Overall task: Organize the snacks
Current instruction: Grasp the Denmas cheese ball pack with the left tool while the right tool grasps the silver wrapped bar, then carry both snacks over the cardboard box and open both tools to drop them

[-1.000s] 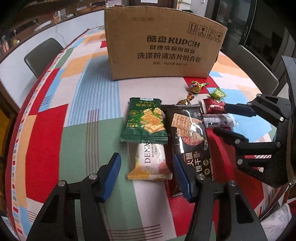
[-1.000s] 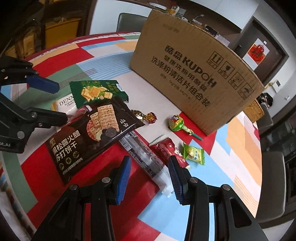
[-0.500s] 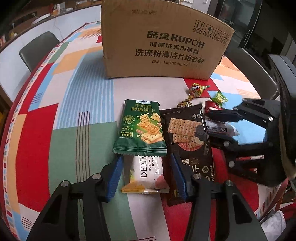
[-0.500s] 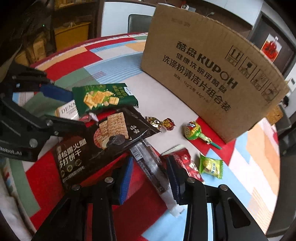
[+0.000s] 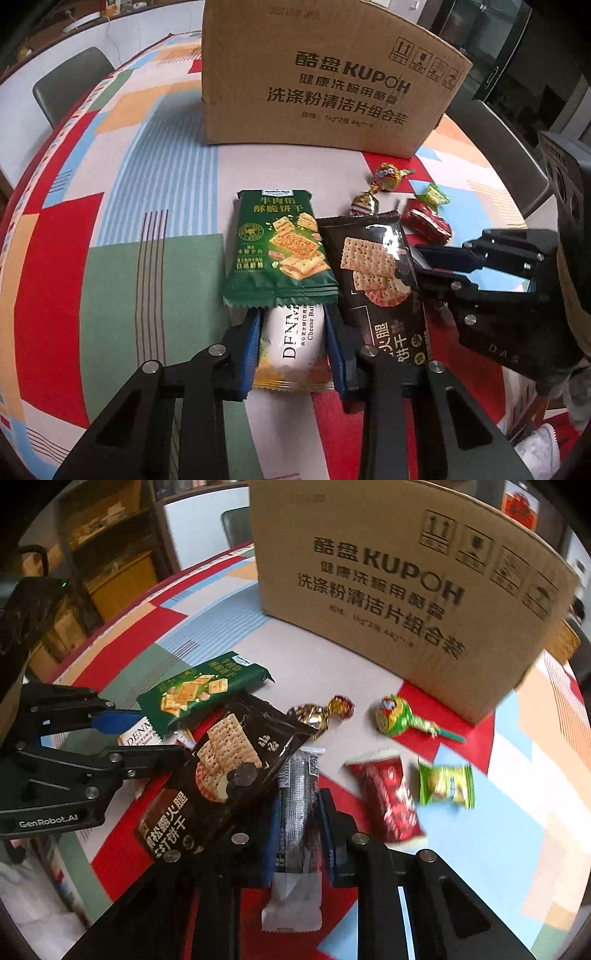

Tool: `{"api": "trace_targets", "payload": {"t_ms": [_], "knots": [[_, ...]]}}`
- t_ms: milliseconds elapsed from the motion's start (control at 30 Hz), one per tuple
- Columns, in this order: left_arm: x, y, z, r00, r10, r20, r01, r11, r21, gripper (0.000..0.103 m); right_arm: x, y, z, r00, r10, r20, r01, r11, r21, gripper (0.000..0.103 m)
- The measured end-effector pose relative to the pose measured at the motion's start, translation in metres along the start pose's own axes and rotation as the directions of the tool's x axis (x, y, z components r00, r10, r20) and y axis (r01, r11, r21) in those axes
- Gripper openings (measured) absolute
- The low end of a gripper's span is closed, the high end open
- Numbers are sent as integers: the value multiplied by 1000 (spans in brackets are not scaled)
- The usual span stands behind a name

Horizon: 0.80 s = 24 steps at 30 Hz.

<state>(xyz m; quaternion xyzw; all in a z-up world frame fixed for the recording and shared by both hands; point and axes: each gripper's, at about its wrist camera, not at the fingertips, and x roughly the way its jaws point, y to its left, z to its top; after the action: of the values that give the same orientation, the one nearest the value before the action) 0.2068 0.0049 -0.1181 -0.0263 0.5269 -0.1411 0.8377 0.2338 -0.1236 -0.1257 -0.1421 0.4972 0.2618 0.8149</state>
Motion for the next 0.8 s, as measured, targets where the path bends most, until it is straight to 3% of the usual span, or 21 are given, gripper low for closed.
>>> {"api": "trace_targets", "payload": {"t_ms": [300,600,800], "knots": [[-21,-13,-9,999,-31,36,30,999,32,32,-21,-3,-21,999,-40,-20,43,987,154,20],[-53,-27,-7,991,-50,124,42,997,68,32,-66,-3,-28,987,-145,63,128,968,218,20],[-77,-33,-2,980,-49,193,34,996,81,32,-93,3,-20,976,-167,137,133,965,224,20]]}}
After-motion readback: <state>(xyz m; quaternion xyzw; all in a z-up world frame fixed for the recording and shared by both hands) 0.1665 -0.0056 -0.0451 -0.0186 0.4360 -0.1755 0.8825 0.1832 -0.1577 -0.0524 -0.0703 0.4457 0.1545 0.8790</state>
